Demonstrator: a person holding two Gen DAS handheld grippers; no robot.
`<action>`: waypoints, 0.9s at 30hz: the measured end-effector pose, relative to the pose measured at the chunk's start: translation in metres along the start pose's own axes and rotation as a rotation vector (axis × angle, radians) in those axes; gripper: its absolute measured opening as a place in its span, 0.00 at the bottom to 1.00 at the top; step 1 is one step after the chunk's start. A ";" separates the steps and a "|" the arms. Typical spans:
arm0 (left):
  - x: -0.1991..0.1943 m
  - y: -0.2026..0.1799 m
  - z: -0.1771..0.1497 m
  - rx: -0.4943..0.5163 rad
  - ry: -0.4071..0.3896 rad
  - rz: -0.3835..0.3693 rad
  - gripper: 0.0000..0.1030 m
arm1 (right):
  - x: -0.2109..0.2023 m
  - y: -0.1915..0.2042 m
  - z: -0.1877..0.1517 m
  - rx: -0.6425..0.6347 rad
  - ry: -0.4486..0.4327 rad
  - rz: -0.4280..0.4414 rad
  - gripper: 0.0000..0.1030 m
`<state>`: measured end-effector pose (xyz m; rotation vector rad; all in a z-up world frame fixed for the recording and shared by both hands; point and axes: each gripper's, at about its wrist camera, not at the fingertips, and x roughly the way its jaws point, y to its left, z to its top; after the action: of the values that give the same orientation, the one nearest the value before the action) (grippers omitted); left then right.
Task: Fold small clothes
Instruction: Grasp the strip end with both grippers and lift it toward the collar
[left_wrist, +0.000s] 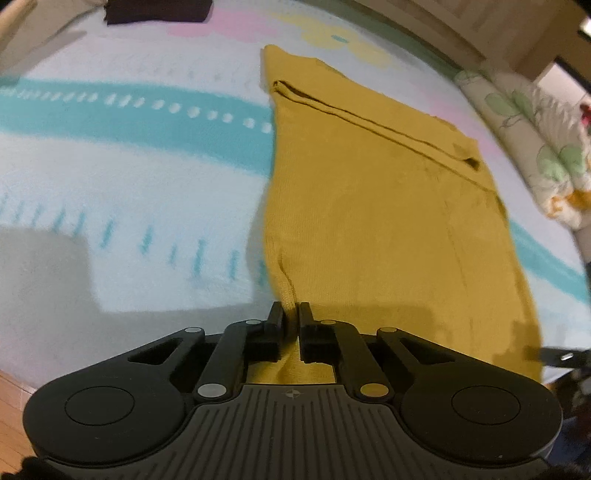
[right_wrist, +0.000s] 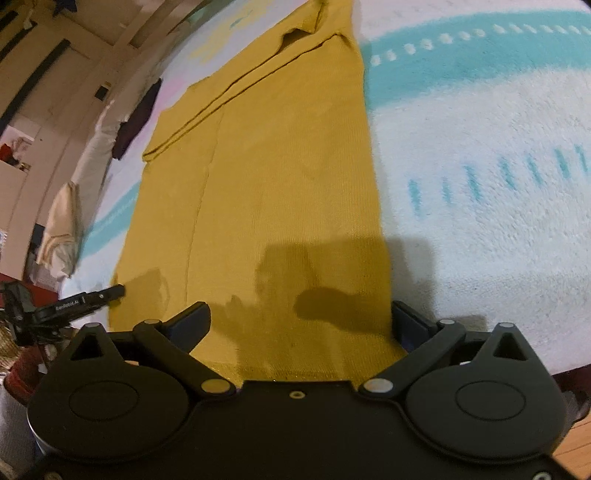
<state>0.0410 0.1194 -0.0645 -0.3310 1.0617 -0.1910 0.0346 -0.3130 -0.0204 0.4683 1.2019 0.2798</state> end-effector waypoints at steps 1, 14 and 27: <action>0.000 -0.001 0.000 0.004 -0.005 0.003 0.06 | -0.001 0.003 -0.001 -0.020 -0.005 -0.019 0.87; -0.035 -0.002 0.020 -0.096 -0.201 -0.074 0.05 | -0.041 0.004 0.014 0.004 -0.236 0.161 0.14; -0.043 -0.015 0.099 -0.135 -0.259 -0.099 0.05 | -0.065 0.027 0.075 0.029 -0.412 0.187 0.14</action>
<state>0.1074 0.1358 0.0202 -0.5159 0.8045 -0.1602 0.0835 -0.3332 0.0678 0.6314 0.7627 0.3080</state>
